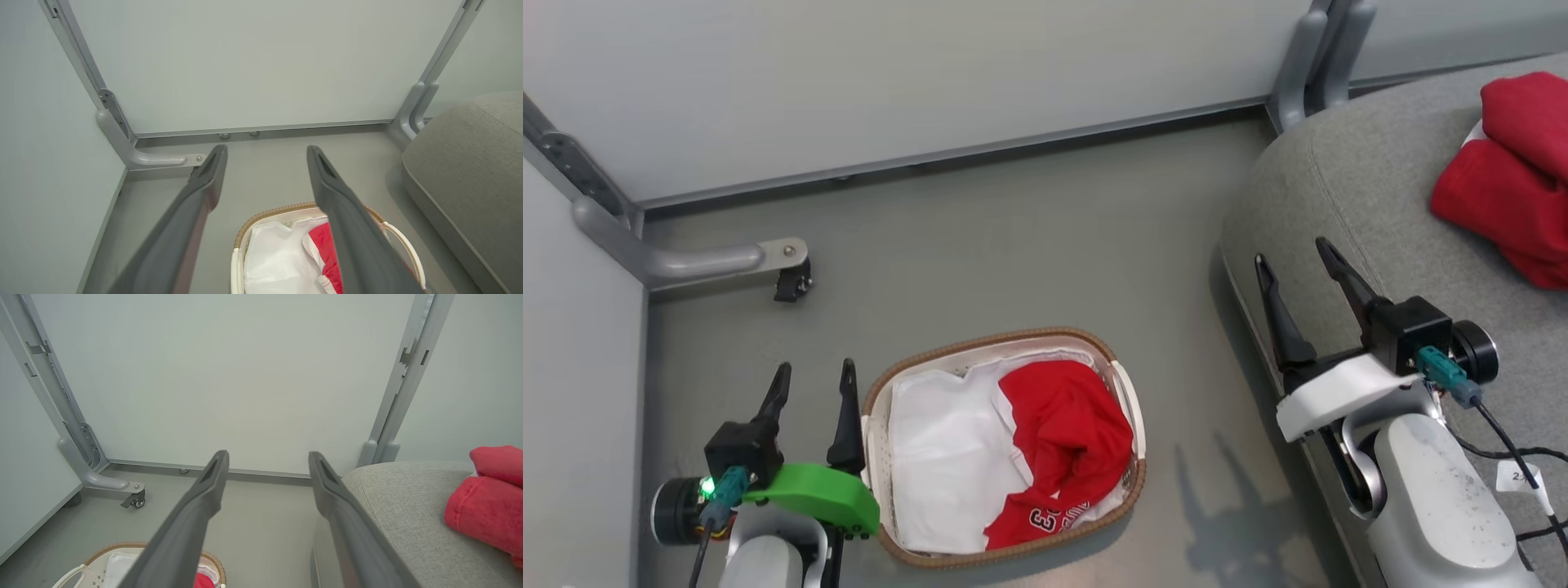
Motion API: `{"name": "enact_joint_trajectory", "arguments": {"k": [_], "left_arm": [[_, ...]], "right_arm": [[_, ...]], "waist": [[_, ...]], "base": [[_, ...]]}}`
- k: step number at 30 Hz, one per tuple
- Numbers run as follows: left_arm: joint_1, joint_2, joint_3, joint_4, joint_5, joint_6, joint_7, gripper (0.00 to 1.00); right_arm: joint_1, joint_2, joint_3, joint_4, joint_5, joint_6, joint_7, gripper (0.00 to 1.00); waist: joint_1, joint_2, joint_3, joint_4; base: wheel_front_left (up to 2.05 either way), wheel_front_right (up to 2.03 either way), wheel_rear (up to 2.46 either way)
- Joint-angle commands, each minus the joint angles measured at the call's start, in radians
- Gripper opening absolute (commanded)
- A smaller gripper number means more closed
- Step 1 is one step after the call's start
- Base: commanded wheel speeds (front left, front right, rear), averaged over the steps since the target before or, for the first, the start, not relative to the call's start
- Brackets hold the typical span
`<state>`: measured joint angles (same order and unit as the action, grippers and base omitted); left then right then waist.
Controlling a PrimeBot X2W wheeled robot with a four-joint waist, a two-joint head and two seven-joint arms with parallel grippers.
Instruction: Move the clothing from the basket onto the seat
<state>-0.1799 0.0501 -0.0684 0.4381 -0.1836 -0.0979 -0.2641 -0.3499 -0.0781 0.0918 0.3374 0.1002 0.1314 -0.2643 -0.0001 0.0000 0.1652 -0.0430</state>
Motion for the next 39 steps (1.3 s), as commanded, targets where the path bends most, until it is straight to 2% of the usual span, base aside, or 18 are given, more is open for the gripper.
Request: {"name": "enact_joint_trajectory", "arguments": {"k": [1, 10, 18, 27, 39], "left_arm": [[-0.038, 0.002, -0.004, 0.008, -0.004, -0.006, -0.001, 1.00], [-0.180, 0.004, -0.042, 0.085, 0.018, -0.030, -0.001, 1.00], [-0.299, 0.037, -0.104, 0.161, -0.009, -0.035, -0.001, 1.00], [-0.418, 0.079, -0.239, 0.280, -0.104, -0.035, 0.000, 1.00], [-0.535, 0.127, -0.453, 0.448, -0.290, -0.034, 0.000, 1.00]], "right_arm": [[-0.021, 0.000, 0.005, -0.009, -0.003, -0.001, 0.000, 1.00], [-0.140, 0.018, 0.048, -0.070, 0.000, -0.001, 0.000, 1.00], [-0.226, 0.026, 0.086, -0.123, 0.016, -0.001, 0.000, 1.00], [-0.293, 0.027, 0.117, -0.190, 0.064, -0.001, 0.000, 1.00], [-0.348, 0.027, 0.155, -0.250, 0.102, -0.001, 0.000, 1.00]], "waist": [[0.0001, 0.0000, 0.097, -0.054], [0.0001, 0.0000, 0.269, -0.143], [0.0001, 0.0000, 0.412, -0.213], [0.0001, 0.0000, 0.538, -0.267], [0.0001, 0.0000, 0.650, -0.311]], "base": [[0.00, 0.00, 0.00], [0.00, 0.00, 0.00], [0.00, 0.00, 0.00], [0.00, 0.00, 0.00], [0.00, 0.00, 0.00]]}}
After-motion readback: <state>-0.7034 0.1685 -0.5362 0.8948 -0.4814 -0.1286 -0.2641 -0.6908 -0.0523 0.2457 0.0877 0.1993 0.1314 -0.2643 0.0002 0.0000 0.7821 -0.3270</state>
